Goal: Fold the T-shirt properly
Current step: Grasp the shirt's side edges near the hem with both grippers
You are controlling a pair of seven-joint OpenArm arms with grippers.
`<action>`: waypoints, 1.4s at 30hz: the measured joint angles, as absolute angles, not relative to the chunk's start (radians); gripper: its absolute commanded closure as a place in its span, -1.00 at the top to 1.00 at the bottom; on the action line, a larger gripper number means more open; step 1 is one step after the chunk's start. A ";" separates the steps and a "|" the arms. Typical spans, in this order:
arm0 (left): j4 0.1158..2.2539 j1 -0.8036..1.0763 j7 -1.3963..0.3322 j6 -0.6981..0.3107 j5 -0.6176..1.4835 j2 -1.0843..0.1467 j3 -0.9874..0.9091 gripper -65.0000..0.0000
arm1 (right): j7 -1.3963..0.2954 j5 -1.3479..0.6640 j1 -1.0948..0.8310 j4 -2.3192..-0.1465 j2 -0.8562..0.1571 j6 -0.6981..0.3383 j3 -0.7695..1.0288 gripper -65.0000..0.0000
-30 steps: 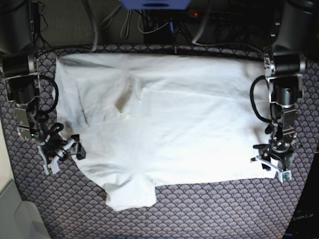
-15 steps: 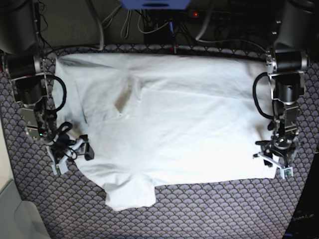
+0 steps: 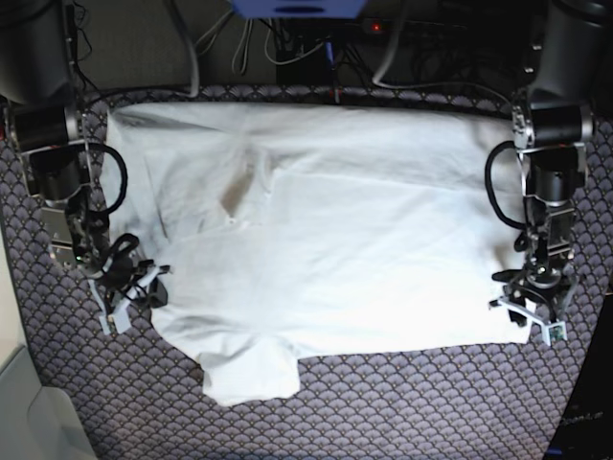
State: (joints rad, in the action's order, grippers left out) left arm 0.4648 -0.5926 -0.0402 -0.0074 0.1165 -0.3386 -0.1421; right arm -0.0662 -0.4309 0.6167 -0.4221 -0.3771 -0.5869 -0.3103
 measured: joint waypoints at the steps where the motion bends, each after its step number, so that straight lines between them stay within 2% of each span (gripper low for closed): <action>1: 0.464 -0.590 -0.040 -0.007 0.116 -0.339 -0.142 0.00 | -0.067 -0.430 0.617 -0.422 -0.377 -0.587 -0.310 -0.66; 6: 0.430 -0.590 -0.027 -0.004 0.117 -0.347 -0.142 0.19 | -0.067 -0.430 0.616 -0.422 -0.379 -0.587 -0.311 -0.38; 9: 0.387 -0.590 -0.034 -0.003 0.120 -0.346 -0.147 0.26 | -0.049 -0.437 0.603 -0.422 -0.380 -0.587 -0.311 -0.30; 42: 0.339 -0.595 -0.009 0.004 0.124 -0.318 -0.147 0.25 | -0.036 -0.447 0.589 -0.426 -0.380 -0.587 -0.310 -0.30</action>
State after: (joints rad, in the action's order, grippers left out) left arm 0.3389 -0.5953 -0.0093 0.0040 0.1242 -0.3183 -0.1471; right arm -0.0357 -0.4469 0.5888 -0.4263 -0.3798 -0.5865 -0.3099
